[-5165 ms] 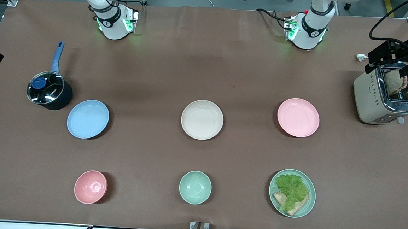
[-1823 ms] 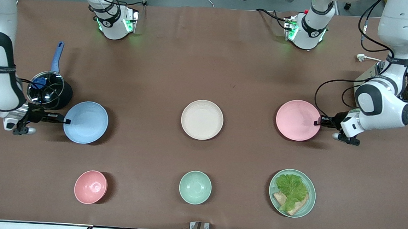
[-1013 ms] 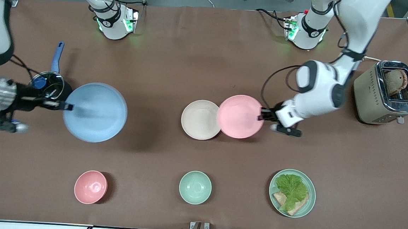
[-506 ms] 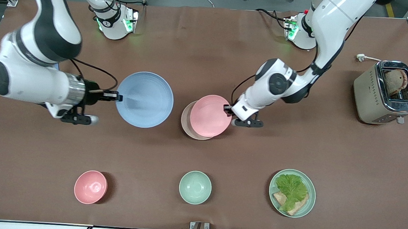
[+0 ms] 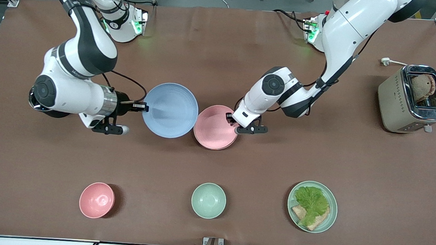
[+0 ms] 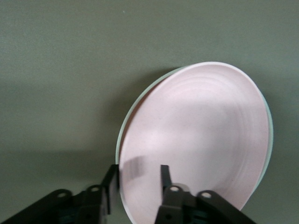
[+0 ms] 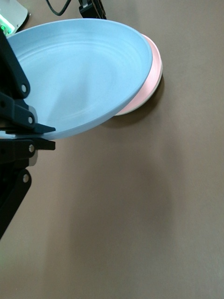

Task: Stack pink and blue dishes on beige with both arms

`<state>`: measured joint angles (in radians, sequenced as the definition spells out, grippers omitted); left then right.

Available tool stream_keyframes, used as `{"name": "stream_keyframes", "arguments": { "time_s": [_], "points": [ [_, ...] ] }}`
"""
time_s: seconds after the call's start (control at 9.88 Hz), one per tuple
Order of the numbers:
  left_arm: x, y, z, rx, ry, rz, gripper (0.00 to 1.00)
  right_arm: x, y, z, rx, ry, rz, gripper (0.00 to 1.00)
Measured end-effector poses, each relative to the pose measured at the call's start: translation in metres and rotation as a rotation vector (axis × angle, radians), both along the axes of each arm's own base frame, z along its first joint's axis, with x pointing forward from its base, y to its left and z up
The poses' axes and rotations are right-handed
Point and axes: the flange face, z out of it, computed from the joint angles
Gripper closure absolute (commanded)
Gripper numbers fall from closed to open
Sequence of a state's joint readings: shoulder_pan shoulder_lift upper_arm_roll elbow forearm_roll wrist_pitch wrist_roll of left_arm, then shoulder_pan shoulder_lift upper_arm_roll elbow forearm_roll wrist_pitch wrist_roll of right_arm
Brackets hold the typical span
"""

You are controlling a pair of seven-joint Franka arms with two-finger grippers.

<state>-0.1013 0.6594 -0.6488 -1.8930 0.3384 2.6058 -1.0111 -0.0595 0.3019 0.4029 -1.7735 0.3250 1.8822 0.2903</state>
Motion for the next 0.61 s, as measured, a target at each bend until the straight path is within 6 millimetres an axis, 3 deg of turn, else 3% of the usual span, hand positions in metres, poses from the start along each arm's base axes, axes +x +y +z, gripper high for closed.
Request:
{"name": "stream_keyframes", "arguments": {
  "time_s": [0.2, 0.3, 0.61],
  "points": [
    [0.003, 0.012, 0.022, 0.049, -0.039, -0.029, 0.00, -0.003, 0.018, -0.008, 0.010, -0.027, -0.015, 0.99],
    [0.007, 0.031, 0.040, 0.129, -0.053, -0.054, 0.00, -0.004, 0.032, -0.020, 0.018, -0.034, -0.035, 0.99],
    [0.035, 0.117, 0.126, 0.362, -0.130, -0.114, 0.00, -0.009, 0.076, -0.079, 0.051, -0.068, -0.088, 0.98]
  ]
}}
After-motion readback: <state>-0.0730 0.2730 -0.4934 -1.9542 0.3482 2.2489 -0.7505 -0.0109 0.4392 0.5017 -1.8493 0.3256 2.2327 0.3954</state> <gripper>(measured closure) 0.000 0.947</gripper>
